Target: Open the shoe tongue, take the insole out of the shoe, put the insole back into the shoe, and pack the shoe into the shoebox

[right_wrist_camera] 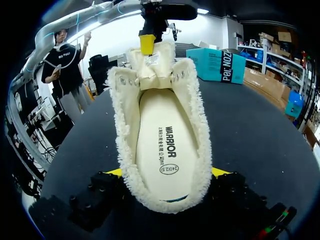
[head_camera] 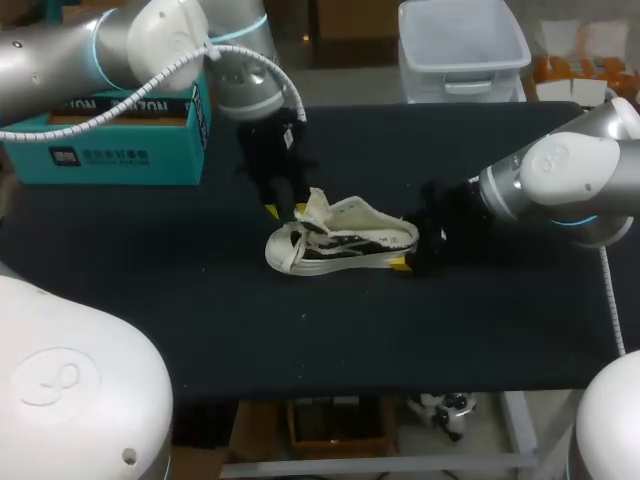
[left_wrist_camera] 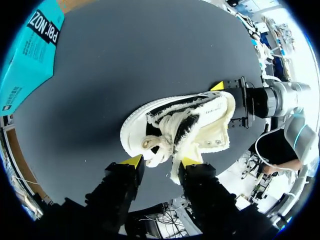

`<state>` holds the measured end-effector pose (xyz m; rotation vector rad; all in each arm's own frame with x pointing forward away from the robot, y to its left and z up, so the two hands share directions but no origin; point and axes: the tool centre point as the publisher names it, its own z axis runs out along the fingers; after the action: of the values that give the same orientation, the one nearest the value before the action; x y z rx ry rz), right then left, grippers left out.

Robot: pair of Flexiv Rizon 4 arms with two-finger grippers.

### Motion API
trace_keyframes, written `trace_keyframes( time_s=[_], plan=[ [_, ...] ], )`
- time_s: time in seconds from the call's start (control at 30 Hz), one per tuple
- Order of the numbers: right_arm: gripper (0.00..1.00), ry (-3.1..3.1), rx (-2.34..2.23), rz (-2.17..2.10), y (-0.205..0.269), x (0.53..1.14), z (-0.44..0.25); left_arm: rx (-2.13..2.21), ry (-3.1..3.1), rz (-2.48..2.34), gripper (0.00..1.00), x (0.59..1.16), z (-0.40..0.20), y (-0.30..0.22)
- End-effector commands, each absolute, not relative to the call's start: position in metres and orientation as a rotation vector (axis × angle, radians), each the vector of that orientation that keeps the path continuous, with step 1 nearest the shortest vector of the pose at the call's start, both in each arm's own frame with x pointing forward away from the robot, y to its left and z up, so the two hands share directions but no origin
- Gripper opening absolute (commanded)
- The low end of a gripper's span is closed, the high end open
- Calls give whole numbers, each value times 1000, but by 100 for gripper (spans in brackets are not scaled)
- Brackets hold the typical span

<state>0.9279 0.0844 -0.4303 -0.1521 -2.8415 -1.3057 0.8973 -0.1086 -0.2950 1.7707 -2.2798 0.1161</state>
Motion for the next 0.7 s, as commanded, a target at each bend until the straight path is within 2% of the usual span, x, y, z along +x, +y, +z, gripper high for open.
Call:
trace_keyframes(
  time_s=[0.03, 0.1, 0.27, 0.7],
  plan=[
    [0, -2841, -152, -1312, 82, 927, -435, 1658, -2423, 149, 30, 878, -262, -118],
    [0, -2841, -152, -1312, 82, 927, -435, 1574, -2500, 161, 0, 875, -251, -124],
    [0, -2841, -152, -1312, 82, 927, -435, 1300, -2683, 177, 0, 875, -234, -139],
    [0, -2841, -152, -1312, 82, 927, -435, 246, -2996, 256, 0, 902, -218, -172]
  ],
)
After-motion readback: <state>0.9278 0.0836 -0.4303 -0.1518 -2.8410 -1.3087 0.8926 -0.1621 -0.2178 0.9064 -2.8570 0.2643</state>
